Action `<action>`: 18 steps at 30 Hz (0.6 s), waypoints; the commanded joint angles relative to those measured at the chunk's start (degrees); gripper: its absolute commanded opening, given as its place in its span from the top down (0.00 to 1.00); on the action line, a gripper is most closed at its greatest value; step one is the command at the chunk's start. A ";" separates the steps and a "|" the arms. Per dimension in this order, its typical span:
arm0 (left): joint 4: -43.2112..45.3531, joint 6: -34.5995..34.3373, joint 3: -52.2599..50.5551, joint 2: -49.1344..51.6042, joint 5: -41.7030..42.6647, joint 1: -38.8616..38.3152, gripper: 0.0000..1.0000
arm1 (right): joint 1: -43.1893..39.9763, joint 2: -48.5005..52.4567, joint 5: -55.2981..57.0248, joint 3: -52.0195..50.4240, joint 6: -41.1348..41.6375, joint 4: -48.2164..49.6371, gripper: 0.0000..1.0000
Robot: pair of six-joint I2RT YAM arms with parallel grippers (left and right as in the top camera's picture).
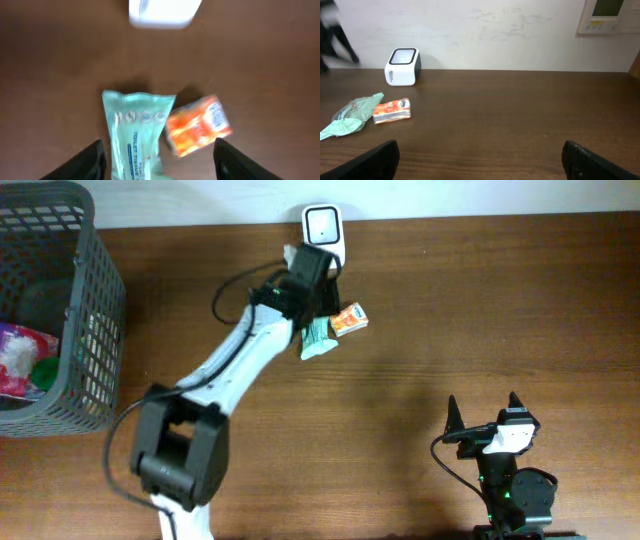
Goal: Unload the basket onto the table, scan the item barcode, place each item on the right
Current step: 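Place the green wipes pack beside the orange pack with the left gripper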
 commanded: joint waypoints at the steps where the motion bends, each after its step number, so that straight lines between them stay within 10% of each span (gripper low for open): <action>1: -3.37 11.72 8.72 -13.07 -1.46 3.10 0.30 | -0.07 -0.22 0.52 -0.42 0.22 -0.22 0.01; 6: -7.02 14.51 9.33 -27.10 -13.00 15.63 0.07 | -0.07 -0.22 0.52 -0.42 0.22 -0.22 0.01; 18: -14.19 14.51 9.31 -19.39 -10.45 55.12 0.05 | -0.07 -0.22 0.52 -0.42 0.22 -0.22 0.01</action>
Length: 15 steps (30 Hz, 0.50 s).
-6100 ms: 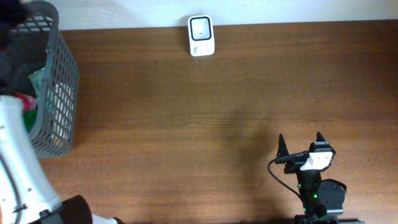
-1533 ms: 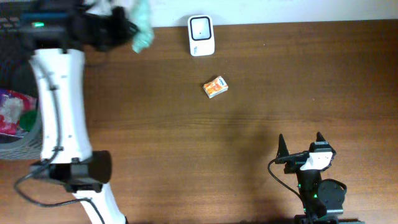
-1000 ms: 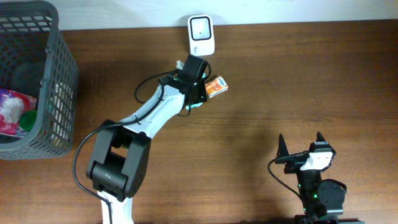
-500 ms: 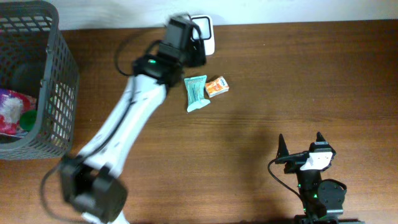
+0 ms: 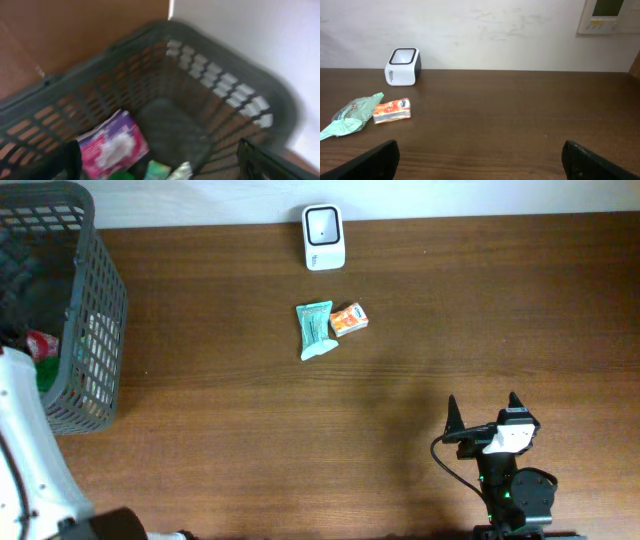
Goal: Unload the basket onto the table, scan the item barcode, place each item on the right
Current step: 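Place the green wipes pack beside the orange pack with the left gripper, then reach the left gripper into the basket and grasp the green-lidded jar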
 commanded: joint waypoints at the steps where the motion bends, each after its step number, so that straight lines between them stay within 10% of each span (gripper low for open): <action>1: -3.41 0.68 -0.28 5.73 0.74 4.24 0.05 | -0.07 -0.22 0.52 -0.42 0.20 -0.22 0.02; 15: -16.83 -0.28 -0.28 21.70 12.76 8.98 0.01 | -0.07 -0.22 0.52 -0.42 0.20 -0.20 0.01</action>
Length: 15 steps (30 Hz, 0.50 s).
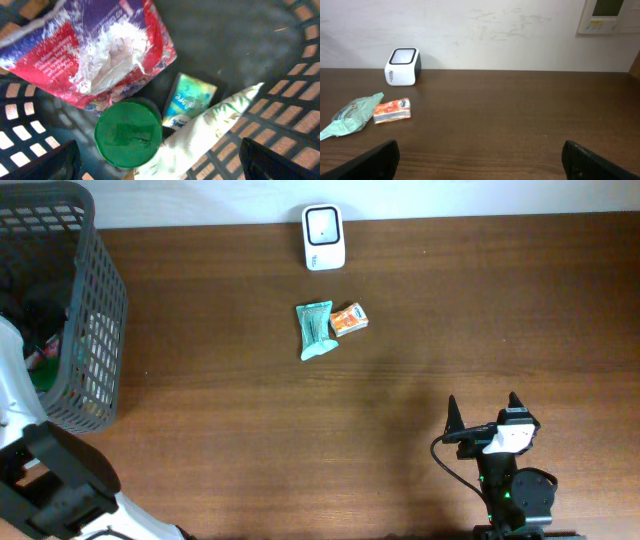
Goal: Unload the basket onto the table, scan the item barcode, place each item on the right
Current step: 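Reach the left gripper into the basket and grasp the green-lidded jar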
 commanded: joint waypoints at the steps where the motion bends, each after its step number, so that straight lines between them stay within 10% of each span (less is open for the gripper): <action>1: -1.66 -0.52 0.04 3.87 3.45 2.40 0.01 | -0.07 -0.22 0.52 -0.42 0.20 -0.22 0.01; 15: -4.28 -4.42 -2.21 8.79 6.10 4.37 0.01 | -0.07 -0.22 0.52 -0.42 0.20 -0.22 0.01</action>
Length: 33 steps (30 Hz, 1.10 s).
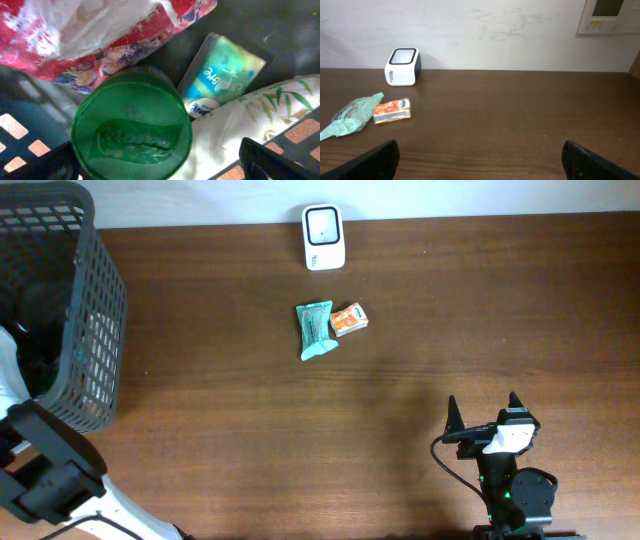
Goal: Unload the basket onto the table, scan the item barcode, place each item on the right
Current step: 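Reach the left gripper into the basket and grasp the green-lidded jar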
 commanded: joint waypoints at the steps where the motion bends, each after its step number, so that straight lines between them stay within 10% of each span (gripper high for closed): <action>1: 0.20 -0.98 -1.29 2.21 -0.90 0.59 0.01 | -0.07 -0.22 0.52 -0.42 0.22 -0.22 0.01; 10: 2.01 -0.98 -1.44 4.79 -3.69 2.36 0.02 | -0.07 -0.22 0.52 -0.42 0.22 -0.22 0.01; 20: 2.01 -0.96 -1.46 4.79 -1.64 3.06 0.36 | -0.07 -0.22 0.52 -0.42 0.22 -0.22 0.01; 33: -9.90 -0.98 20.59 4.66 13.35 3.06 0.35 | -0.07 -0.22 0.52 -0.42 0.22 -0.22 0.02</action>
